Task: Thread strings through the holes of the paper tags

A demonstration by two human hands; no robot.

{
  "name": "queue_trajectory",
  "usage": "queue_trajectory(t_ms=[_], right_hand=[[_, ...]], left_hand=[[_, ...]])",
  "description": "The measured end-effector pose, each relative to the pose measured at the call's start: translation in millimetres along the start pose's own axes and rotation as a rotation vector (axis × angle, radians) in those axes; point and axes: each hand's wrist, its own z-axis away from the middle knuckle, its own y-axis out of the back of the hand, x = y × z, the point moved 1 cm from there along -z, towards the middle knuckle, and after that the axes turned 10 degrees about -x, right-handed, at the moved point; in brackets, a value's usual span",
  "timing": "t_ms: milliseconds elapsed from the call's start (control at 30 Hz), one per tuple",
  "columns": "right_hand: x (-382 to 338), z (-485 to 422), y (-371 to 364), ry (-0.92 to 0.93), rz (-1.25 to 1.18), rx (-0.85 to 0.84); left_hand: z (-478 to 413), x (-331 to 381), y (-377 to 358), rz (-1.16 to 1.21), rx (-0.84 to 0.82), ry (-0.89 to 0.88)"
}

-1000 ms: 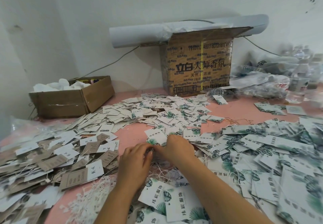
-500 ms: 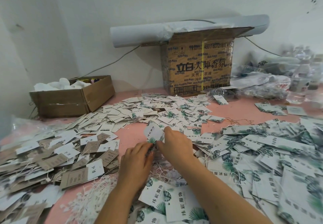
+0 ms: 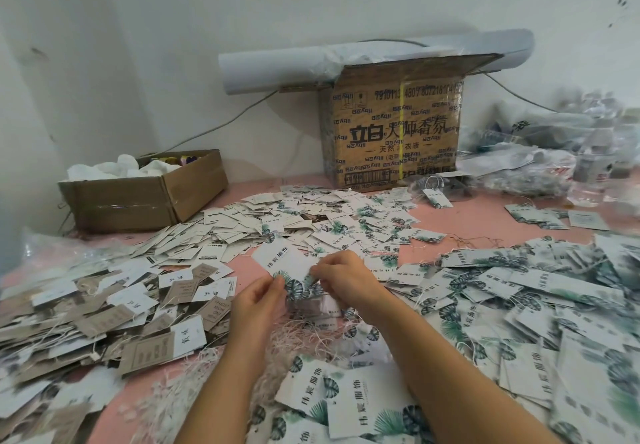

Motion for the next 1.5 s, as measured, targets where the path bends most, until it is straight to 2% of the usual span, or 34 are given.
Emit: queue_trajectory(t_ms=[100,233,300,533,933,1067,1167,1233,1433,1500], right_hand=[[0,1,0,0.044,0.145,0.021],[1,1,-3,0.155,0.514,0.144],[0,2,-3,0.152,0.662,0.160],[2,3,-4,0.120,0.875,0.119],[1,3,1,0.090,0.861,0.102],[2,1,5,0.061,0.846,0.096],[2,1,11,0.047,0.727,0.089],[1,2,13,0.038,0.624,0.106],[4,1,15,-0.065,0.445,0.070],[4,2,16,-0.089,0.355,0.117]], left_hand=[[-3,0,2,0.052,0.034,0.029],[-3,0,2,0.031,0.022,-0.008],[-3,0,3,0.028,0.054,-0.014],[-4,-2,-1,-0.019,0.070,-0.021],[-6,-6,-2,0.052,0.073,0.011],[-8,-8,5,0.133,0.148,0.056],[-10,-7,8,0.142,0.227,0.091],[-10,-6,6,0.082,0.227,0.107],[-3,-6,-6,-0.265,0.047,0.011],[-2,-6,-6,-0.292,0.049,0.000]])
